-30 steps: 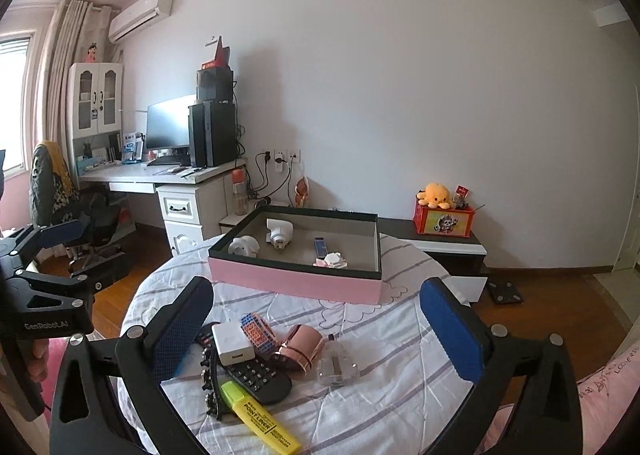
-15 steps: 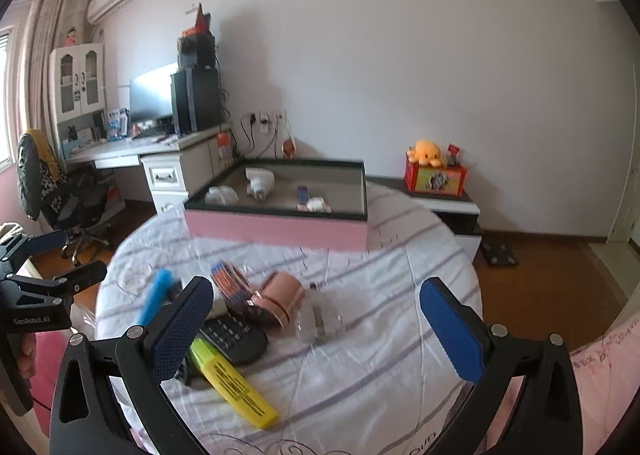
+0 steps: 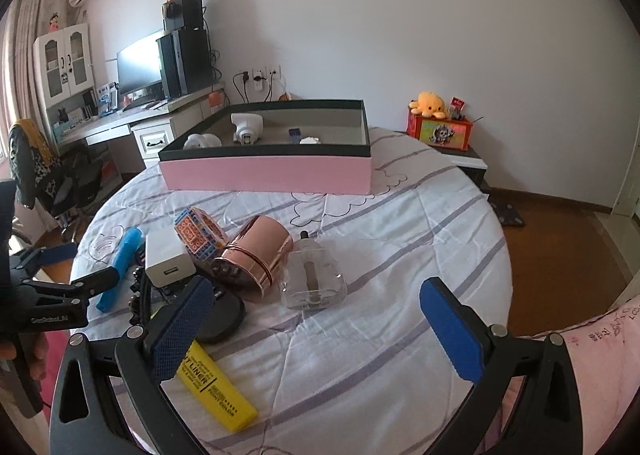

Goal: Organize rigid objects
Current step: 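Grasp the blue highlighter with the left tool while the right tool grasps the glass bottle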

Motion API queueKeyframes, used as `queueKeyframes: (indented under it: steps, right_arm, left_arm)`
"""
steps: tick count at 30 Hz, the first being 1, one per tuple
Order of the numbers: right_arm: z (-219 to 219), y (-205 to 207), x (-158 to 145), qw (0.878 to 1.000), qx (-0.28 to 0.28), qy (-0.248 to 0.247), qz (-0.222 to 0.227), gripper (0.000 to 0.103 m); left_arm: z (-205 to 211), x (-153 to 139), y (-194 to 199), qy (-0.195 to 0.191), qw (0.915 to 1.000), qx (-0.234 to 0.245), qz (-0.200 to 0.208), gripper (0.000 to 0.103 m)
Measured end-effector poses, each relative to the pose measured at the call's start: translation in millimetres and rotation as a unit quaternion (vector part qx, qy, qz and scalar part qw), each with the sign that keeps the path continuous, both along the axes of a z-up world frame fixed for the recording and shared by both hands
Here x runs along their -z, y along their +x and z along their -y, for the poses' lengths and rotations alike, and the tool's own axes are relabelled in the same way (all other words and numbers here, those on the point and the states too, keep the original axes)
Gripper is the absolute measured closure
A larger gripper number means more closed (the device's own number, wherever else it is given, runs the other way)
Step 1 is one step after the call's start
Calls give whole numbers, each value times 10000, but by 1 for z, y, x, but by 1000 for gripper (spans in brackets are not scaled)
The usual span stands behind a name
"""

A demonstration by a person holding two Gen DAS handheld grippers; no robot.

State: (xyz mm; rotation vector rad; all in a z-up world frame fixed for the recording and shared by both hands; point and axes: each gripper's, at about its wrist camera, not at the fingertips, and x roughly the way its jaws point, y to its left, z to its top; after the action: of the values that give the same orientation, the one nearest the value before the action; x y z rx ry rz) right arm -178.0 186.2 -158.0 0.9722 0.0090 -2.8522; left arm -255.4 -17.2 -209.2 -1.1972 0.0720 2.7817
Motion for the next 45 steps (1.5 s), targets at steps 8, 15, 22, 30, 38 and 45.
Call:
queueKeyframes:
  steps: [8, 15, 22, 30, 38, 45]
  right_arm:
    - [6, -31, 13, 9995, -67, -27, 315, 0]
    - [24, -42, 18, 9983, -296, 226, 441, 0]
    - [-8, -30, 13, 9991, -54, 179, 389, 0]
    - [-11, -52, 36, 9951, -328, 286, 887, 20]
    - [-3, -68, 37, 9947, -403, 488, 816, 52]
    - [-6, -64, 36, 9956, -358, 416, 753, 52]
  left_arm:
    - [14, 4, -6, 17, 10000, -42, -39, 37]
    - [18, 3, -10, 13, 9999, 30, -110, 60]
    - [17, 2, -11, -48, 9998, 140, -141, 57]
    - [10, 1, -19, -131, 9997, 192, -87, 43]
    - [10, 3, -23, -120, 9997, 173, -128, 44]
    - [8, 2, -25, -54, 9993, 281, -258, 76]
